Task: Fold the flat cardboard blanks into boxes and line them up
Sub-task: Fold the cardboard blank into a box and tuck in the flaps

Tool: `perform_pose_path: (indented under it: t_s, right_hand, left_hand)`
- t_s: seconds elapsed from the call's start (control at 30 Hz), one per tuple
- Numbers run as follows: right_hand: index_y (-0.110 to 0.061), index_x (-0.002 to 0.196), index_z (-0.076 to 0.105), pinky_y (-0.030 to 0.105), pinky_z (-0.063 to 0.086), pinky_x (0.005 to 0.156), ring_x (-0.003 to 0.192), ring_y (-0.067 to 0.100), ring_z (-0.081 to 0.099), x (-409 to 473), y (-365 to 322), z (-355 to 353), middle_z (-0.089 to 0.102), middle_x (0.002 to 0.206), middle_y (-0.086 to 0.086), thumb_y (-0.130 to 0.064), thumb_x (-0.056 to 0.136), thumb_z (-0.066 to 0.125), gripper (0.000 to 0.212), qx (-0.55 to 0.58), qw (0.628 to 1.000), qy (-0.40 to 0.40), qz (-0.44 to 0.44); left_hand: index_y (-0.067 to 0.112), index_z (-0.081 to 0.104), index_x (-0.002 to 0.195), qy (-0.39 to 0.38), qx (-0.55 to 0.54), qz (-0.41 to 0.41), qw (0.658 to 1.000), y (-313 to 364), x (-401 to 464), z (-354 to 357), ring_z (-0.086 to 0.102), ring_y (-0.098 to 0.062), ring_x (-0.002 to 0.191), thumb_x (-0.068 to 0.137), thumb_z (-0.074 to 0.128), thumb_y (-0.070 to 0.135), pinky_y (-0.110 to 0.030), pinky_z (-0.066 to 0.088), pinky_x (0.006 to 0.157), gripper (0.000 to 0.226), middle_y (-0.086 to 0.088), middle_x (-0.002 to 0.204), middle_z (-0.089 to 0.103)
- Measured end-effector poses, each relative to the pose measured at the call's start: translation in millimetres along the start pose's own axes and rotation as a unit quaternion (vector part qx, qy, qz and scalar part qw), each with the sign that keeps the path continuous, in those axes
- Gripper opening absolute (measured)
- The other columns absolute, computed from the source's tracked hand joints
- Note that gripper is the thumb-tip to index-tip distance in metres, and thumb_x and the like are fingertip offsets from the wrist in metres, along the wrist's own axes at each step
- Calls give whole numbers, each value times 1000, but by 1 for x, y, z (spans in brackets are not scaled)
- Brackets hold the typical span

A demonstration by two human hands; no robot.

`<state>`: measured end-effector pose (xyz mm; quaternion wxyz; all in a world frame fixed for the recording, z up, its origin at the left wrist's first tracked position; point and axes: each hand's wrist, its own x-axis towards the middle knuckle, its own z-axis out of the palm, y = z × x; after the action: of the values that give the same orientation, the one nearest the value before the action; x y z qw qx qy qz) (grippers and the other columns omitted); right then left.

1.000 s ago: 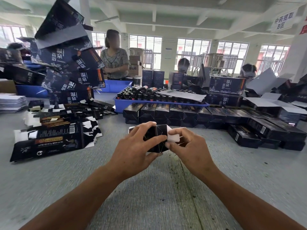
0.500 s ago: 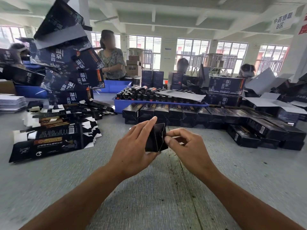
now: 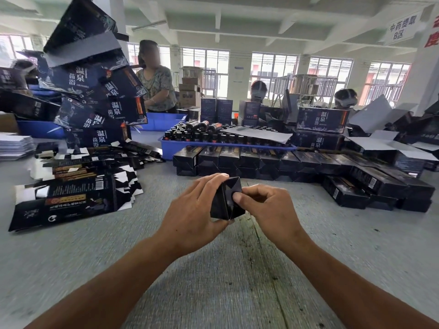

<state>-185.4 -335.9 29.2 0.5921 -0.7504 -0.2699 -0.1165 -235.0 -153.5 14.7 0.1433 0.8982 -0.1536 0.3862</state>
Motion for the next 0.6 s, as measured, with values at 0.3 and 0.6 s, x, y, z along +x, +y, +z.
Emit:
perform_pose_path:
  t_s: [0.3, 0.6]
  right_hand:
    - [-24, 100, 75, 8, 48, 70, 84, -2, 67, -3, -3, 2, 73, 89, -14, -31, 90, 72, 13, -114, 993, 20, -36]
    - [-39, 134, 53, 10, 52, 69, 95, -8, 65, -4, -3, 0, 67, 107, -19, -51, 84, 74, 55, -63, 997, -41, -21]
  left_hand:
    - [20, 36, 147, 3, -10, -2, 1000, 2, 0, -2, 52, -17, 128, 73, 77, 55, -29, 50, 93, 92, 1, 143, 53]
    - [20, 34, 147, 12, -8, 21, 1000, 3, 0, -3, 50, -19, 131, 75, 76, 53, -38, 54, 97, 89, 0, 145, 52]
